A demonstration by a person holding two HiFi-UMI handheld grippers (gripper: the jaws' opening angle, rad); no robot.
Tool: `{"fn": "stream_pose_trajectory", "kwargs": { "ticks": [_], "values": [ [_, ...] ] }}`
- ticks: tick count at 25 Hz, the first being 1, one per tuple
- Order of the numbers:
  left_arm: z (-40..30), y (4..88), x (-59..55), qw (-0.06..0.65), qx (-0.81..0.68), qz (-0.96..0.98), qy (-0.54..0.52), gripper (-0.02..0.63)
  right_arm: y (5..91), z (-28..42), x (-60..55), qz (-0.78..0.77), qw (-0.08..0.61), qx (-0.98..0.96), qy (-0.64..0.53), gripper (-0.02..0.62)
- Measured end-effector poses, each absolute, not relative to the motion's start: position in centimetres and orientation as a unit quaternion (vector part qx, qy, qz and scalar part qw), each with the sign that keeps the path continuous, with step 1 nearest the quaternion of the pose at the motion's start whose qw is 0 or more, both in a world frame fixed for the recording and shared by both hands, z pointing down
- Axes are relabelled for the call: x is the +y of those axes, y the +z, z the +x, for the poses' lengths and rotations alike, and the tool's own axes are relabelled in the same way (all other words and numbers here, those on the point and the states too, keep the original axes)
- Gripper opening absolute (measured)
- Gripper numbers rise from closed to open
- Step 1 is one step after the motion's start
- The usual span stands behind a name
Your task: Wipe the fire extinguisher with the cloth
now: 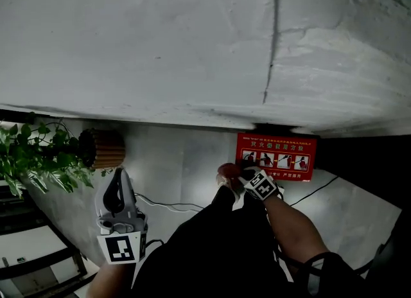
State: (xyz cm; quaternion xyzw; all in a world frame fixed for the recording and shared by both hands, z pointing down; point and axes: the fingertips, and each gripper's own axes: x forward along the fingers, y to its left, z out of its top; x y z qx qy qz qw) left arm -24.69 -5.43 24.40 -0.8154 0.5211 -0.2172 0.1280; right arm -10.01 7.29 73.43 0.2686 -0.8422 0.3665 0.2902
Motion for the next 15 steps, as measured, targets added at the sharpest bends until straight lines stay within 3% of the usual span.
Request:
{"fn": "stream_pose_trajectory", "kwargs": {
  "ticks": [3,15],
  "values": [
    [-25.3,24.5,-5.3,0.125,0.524,-0.813,-0.221,0.0,75.8,-5.5,8.4,0.315,0.323,-0.795,0.405,0.063],
    [-23.1,24.6,-5.7,0.121,0.505,-0.831,-0.199,0.0,76.0,4.3,12.5,0.38,0.323,-0.761,0.414,0.063]
  ]
}}
